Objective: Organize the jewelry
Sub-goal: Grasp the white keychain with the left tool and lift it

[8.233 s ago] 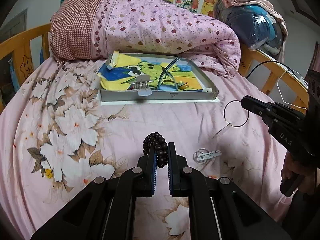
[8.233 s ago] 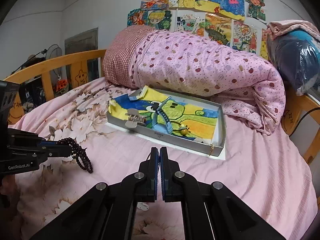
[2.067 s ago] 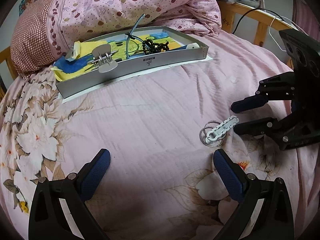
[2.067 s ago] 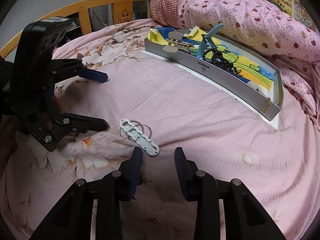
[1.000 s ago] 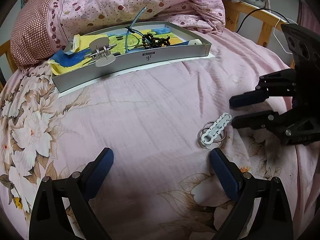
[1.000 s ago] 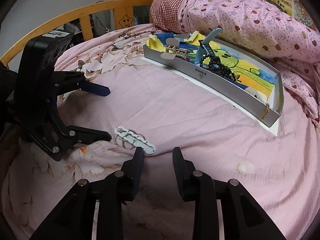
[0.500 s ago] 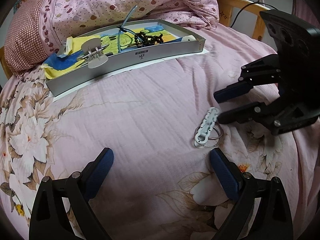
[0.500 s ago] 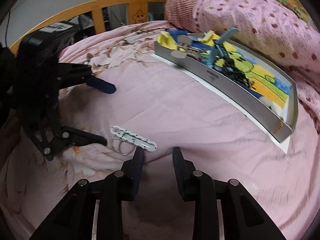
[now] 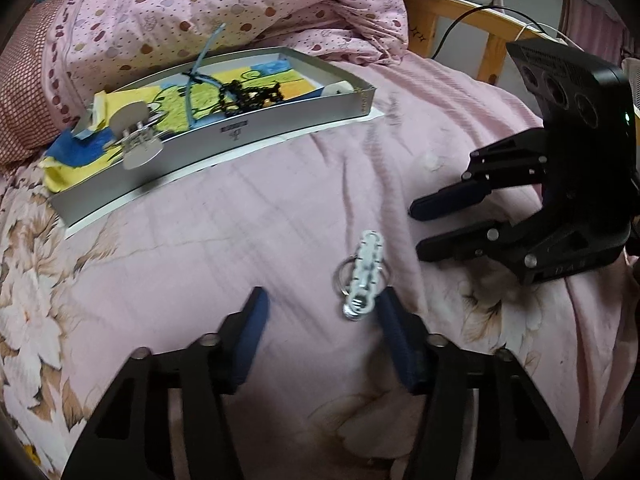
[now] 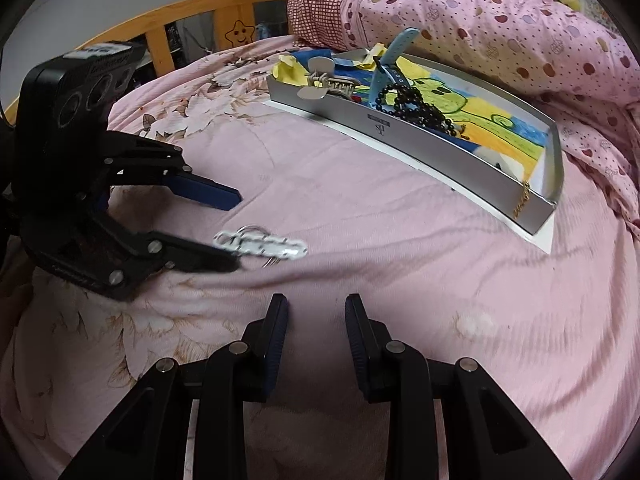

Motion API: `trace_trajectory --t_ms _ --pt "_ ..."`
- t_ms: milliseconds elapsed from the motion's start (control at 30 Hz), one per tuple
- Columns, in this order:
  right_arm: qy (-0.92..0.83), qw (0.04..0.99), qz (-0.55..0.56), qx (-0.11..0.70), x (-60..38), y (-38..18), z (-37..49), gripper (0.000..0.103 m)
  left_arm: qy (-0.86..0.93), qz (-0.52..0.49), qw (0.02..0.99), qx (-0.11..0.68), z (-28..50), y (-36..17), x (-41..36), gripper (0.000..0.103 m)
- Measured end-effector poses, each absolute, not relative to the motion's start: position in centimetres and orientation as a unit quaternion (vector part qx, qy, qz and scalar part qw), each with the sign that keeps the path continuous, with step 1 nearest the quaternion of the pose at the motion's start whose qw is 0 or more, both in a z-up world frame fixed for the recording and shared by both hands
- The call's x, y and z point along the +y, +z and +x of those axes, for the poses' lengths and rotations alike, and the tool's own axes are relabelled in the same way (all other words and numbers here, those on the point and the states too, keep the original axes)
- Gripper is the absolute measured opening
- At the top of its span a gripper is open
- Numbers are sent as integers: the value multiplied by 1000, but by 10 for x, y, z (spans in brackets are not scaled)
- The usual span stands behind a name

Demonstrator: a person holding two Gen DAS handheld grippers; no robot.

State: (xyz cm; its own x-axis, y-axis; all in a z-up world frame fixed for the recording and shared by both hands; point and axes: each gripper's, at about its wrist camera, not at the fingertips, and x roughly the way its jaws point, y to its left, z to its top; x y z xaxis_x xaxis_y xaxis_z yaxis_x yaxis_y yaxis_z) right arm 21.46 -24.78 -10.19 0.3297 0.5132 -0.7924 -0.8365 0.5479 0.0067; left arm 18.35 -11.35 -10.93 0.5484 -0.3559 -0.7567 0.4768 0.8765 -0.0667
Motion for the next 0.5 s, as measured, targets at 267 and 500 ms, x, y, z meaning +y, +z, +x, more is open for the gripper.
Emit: trace_trajectory --t_ms 267,500 --pt "411 812 -161 383 -256 -90 214 28 -254 48 872 415 192 -107 -115 13" --pt "421 805 -144 392 -238 -93 217 35 -241 22 876 418 188 -102 -102 13"
